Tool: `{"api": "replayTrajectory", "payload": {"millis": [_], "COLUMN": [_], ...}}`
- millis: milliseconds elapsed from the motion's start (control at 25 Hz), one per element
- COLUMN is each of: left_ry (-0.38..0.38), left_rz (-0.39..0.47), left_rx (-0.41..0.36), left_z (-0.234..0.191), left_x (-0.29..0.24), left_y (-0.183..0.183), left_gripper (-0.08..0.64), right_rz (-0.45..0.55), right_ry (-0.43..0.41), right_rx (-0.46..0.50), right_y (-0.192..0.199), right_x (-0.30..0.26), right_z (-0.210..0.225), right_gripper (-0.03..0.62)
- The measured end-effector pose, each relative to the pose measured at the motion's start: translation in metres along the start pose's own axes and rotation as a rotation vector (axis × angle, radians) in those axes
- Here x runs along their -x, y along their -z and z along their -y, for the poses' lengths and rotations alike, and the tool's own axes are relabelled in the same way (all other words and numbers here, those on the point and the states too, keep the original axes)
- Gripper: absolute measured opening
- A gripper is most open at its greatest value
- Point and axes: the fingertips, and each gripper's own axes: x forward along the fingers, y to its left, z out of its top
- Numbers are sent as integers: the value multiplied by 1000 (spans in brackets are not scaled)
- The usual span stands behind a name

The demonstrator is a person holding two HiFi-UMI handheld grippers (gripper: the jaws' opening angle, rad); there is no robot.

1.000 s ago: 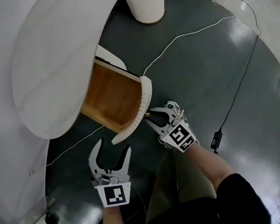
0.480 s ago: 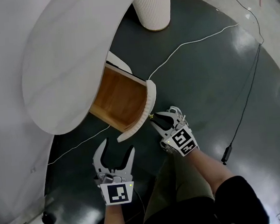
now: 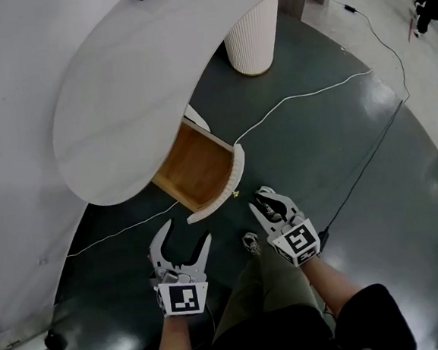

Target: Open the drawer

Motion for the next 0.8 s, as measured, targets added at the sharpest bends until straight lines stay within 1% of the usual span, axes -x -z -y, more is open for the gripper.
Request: {"api": "replayTrajectory", "payload": {"millis": [160,280,400,680,800], "left_ry": [-20,-37,-54,-90,-108], "left_rz": [32,43,58,138,166], "left_rx": [29,42,76,139,156], "left_z": [-5,-10,-15,-26,-34], "left_x": [11,19,28,48,58], "left_y": [-21,-34,-47,-78,-88], "left_gripper": [331,331,331,328,303], "right_rz": [45,66,100,141,157], "right_ry": [25,27,33,-29,-53], "right_rx": [4,23,41,95,108], "right_y": [-37,-68,-101,-167,-189], "right_x": [22,32,41,47,48], "right_z": [0,-5,-11,-36,-46], "right_gripper": [62,46,28,3,3]}}
